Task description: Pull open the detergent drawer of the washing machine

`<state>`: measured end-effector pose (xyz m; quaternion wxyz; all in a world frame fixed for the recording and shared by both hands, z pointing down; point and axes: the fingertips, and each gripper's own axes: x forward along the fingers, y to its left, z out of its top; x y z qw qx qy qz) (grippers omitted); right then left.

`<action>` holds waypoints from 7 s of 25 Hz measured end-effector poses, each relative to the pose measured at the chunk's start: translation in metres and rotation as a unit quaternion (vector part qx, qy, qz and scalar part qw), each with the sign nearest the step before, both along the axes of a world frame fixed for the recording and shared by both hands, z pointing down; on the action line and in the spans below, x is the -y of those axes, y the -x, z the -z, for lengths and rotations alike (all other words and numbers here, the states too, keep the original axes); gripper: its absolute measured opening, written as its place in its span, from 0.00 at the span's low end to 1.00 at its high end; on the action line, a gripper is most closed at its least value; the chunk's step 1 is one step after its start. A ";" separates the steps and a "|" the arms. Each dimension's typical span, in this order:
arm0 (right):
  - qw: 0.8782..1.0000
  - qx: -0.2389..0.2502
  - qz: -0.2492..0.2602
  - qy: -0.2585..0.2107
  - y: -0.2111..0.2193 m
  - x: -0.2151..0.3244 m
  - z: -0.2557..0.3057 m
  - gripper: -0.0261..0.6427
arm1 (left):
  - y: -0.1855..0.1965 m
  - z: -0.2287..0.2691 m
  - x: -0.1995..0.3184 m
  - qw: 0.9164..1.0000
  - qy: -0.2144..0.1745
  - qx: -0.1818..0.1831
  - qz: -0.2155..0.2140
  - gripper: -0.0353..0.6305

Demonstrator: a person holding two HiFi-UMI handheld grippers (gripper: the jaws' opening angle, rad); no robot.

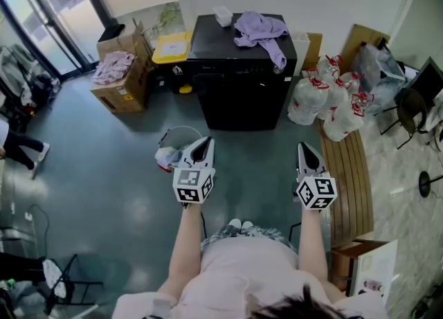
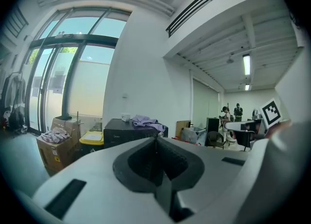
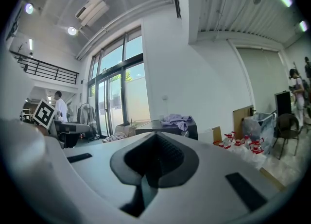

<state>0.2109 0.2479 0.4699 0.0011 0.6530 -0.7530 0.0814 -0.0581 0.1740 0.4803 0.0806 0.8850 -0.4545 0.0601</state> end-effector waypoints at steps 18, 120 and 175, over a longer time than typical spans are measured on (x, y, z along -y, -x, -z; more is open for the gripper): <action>0.998 0.060 0.002 -0.024 0.012 0.020 0.008 0.73 | 0.009 0.010 0.013 0.998 -0.024 -0.055 -0.023 0.60; 0.767 -0.286 0.516 0.253 0.232 0.551 -0.149 0.74 | -0.012 -0.158 0.507 0.854 0.159 0.390 -0.305 0.60; 0.750 -0.484 0.389 0.226 0.225 0.582 -0.169 0.13 | -0.002 -0.173 0.528 0.732 0.000 0.620 -0.282 0.16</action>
